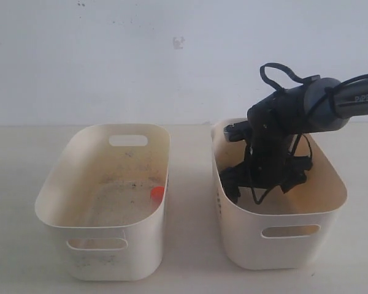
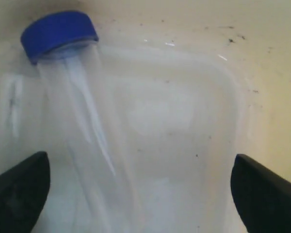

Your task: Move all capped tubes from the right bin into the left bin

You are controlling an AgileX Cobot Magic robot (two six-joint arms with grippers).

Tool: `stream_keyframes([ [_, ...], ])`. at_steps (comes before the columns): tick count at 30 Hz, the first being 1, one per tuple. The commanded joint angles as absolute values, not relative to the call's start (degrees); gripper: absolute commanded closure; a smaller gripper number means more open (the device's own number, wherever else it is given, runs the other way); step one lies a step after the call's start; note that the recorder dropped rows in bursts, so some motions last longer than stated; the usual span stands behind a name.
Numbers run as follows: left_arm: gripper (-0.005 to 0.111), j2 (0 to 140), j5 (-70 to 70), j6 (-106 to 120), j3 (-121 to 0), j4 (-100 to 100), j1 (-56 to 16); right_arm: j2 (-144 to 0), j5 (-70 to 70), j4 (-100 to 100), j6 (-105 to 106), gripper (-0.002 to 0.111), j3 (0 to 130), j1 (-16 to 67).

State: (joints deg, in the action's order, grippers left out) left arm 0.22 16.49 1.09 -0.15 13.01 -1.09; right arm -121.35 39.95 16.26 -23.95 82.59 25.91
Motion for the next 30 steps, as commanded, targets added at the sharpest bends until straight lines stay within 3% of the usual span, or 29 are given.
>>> stream_keyframes([
  [1,0.103,0.00,16.27,1.17,0.00,13.11,-1.22,-121.12,36.28,15.23,-22.33,0.014,82.41,25.81],
  [18,0.103,0.00,16.27,1.17,0.00,13.11,-1.22,-121.86,30.05,11.56,-20.38,0.016,82.41,25.89],
  [30,0.103,0.00,16.27,1.17,0.00,13.11,-1.22,-122.66,28.70,9.72,-18.36,0.066,82.41,28.50],
])
